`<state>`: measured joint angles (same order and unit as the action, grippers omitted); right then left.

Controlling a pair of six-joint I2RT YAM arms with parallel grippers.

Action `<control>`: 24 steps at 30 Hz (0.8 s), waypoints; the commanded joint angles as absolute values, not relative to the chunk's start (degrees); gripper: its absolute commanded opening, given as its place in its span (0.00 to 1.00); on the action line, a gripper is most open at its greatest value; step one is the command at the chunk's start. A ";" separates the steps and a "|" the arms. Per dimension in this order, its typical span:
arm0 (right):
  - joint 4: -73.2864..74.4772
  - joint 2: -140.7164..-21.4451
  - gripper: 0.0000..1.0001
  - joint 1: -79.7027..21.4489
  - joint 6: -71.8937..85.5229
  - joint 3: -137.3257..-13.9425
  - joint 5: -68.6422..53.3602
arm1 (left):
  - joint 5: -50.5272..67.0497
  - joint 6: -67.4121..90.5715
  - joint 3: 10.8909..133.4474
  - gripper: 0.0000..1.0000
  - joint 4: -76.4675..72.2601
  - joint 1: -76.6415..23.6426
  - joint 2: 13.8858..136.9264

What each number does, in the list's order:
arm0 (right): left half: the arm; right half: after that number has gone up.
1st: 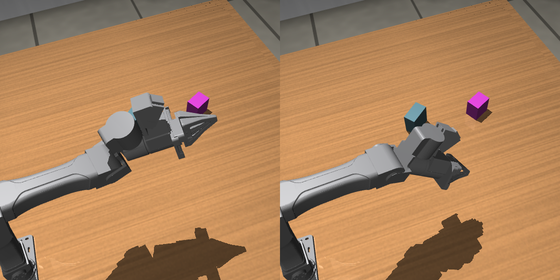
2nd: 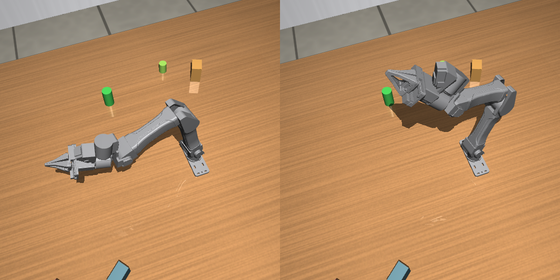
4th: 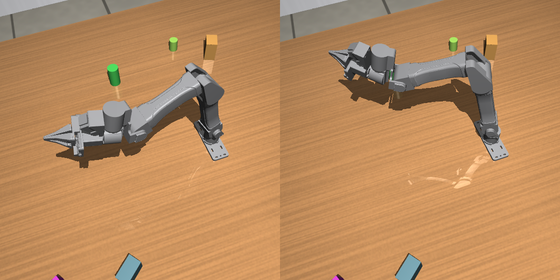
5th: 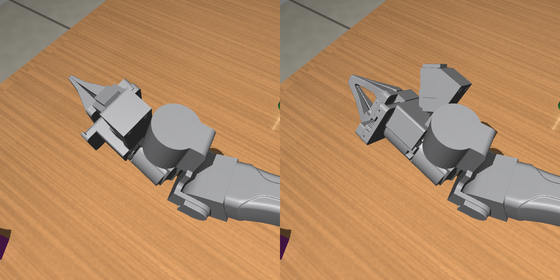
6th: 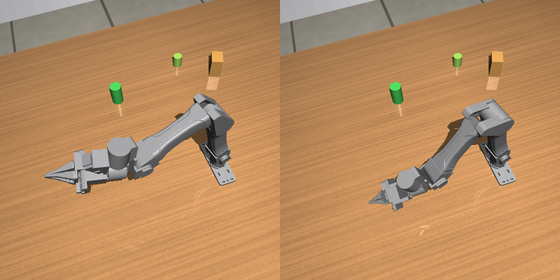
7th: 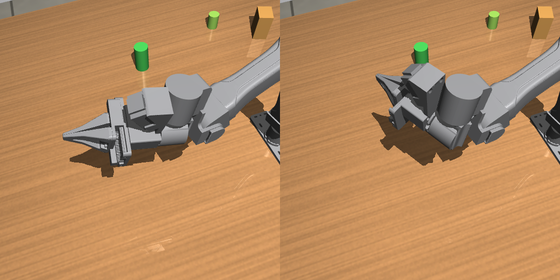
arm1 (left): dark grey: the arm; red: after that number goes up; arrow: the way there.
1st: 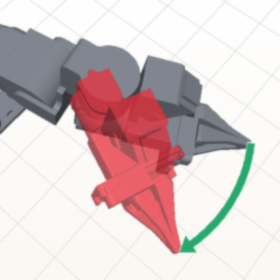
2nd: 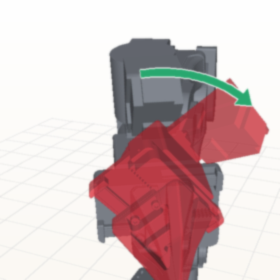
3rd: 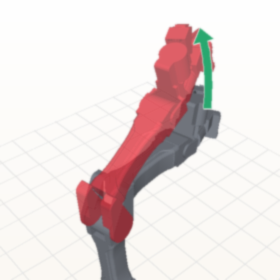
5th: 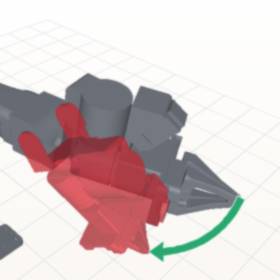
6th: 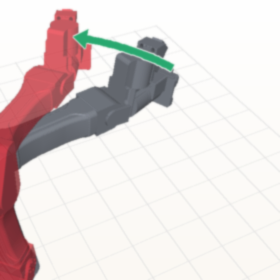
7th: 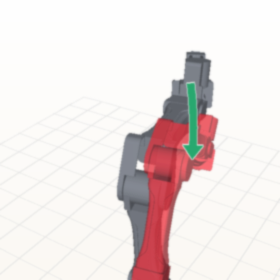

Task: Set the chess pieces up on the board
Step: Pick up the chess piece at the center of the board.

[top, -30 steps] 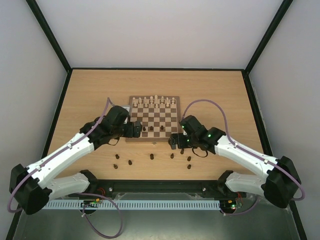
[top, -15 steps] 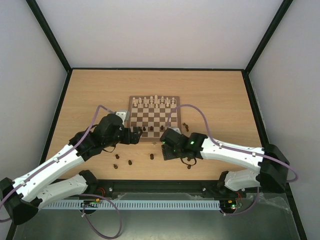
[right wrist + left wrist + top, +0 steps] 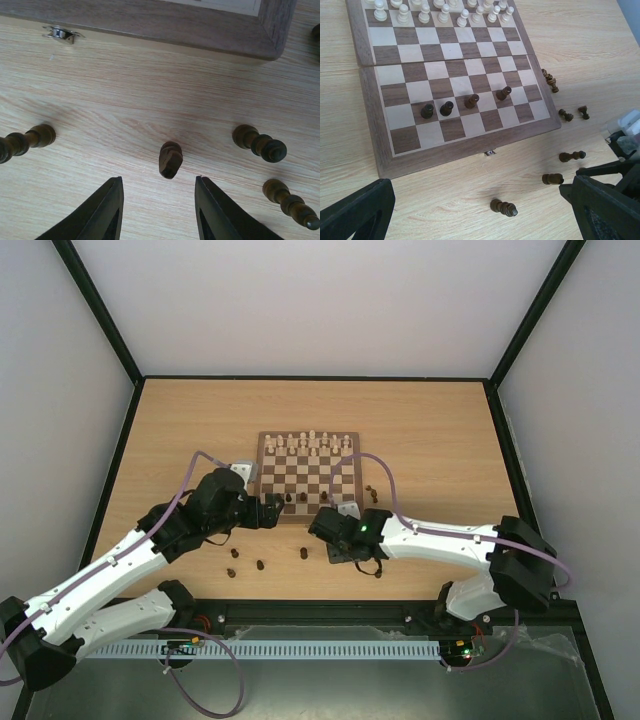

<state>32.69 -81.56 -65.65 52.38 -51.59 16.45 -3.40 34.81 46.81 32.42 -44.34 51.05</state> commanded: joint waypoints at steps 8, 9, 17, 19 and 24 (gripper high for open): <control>32.16 -85.61 0.40 -65.52 55.13 -49.87 18.58 | -2.38 34.07 45.90 0.99 32.03 -44.53 50.59; 31.98 -85.68 0.40 -65.26 55.06 -49.79 18.53 | -2.30 34.10 45.80 0.99 32.05 -44.56 50.60; 29.91 -85.73 0.34 -63.86 53.82 -48.80 17.56 | -2.29 33.96 45.84 0.99 31.99 -44.56 50.62; 29.73 -86.07 0.32 -63.65 53.58 -48.74 17.29 | -2.29 33.97 45.79 0.99 31.84 -44.55 50.66; 29.09 -86.93 0.29 -63.46 53.14 -48.48 16.88 | -2.20 33.97 45.79 0.99 31.75 -44.51 50.93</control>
<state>28.34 -85.54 -63.75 53.30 -49.52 16.82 -2.94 34.65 46.78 32.40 -44.36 51.03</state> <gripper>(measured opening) 0.299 0.990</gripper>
